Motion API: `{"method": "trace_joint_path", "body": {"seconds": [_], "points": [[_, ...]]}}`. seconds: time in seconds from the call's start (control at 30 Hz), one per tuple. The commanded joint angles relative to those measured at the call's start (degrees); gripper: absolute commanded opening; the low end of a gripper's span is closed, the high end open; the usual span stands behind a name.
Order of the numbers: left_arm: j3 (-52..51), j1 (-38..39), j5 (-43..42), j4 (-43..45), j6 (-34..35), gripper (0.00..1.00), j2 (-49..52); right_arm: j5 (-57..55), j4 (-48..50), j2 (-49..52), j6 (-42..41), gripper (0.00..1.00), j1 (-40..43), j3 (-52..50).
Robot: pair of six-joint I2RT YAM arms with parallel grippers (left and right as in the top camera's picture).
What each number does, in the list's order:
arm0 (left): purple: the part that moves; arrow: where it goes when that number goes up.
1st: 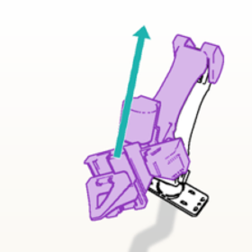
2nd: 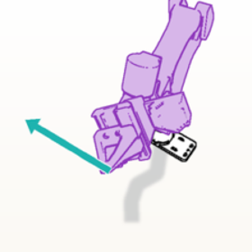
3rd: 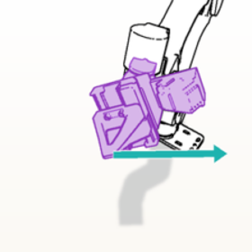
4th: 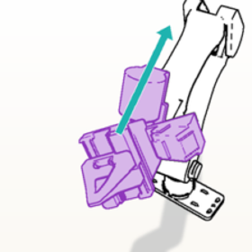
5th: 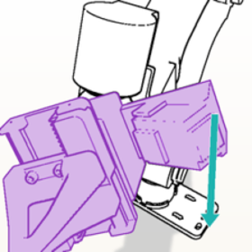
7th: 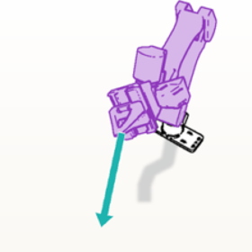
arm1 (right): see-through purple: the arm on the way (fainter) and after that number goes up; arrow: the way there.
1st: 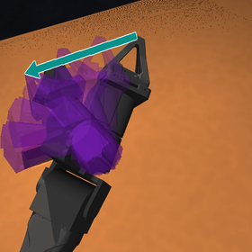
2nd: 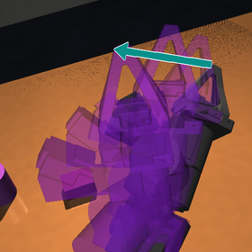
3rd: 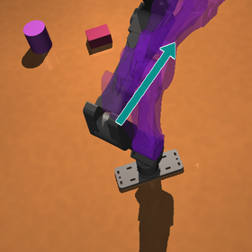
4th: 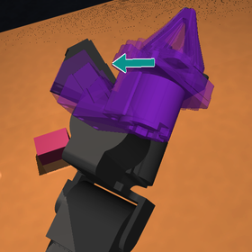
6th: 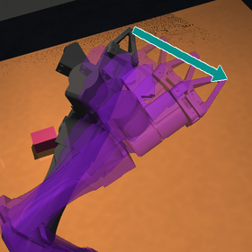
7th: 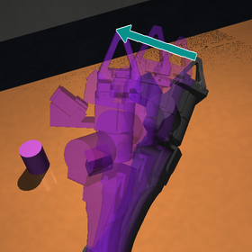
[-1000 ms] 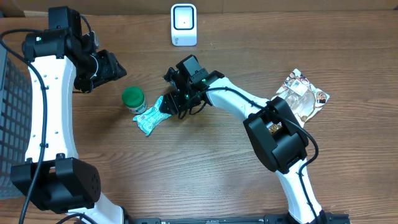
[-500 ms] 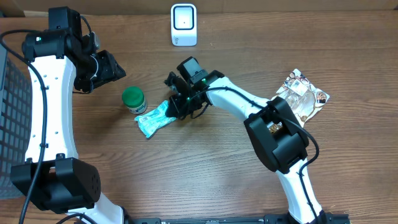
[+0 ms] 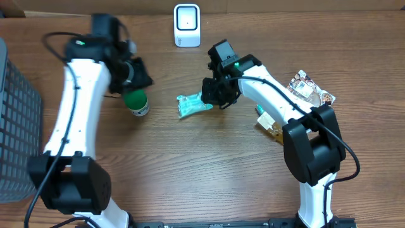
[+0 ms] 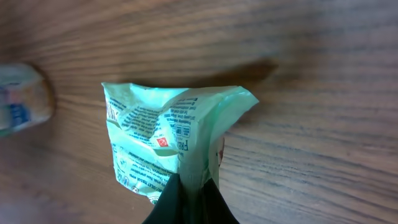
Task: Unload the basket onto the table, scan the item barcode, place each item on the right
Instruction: 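Grasp the mint-green tissue pack with both grippers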
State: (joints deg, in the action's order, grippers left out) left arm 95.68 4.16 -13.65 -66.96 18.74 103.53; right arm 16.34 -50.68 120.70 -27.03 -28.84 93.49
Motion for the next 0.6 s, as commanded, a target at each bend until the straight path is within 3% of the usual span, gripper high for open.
{"method": "trace_joint_path", "body": {"seconds": [0.0, 0.1, 0.27, 0.57], "points": [[-8.3, 4.4, -4.5, 6.6, 2.8, 0.13, 0.0, -1.2, 1.4, -0.9, -5.0, 0.04, -1.1, -4.7], [-15.0, 7.5, -5.1, 15.1, 5.1, 0.05, 0.0, -0.8, 3.2, -0.9, -6.0, 0.04, -1.2, -7.6], [-22.8, 11.1, -5.9, 27.1, 5.3, 0.04, 0.0, 0.7, 6.7, -0.9, -5.7, 0.04, -1.3, -10.2], [-24.2, 11.2, -5.7, 32.1, 0.4, 0.04, 5.4, 0.6, 8.2, -0.9, -5.6, 0.04, -1.8, -10.7]]}}
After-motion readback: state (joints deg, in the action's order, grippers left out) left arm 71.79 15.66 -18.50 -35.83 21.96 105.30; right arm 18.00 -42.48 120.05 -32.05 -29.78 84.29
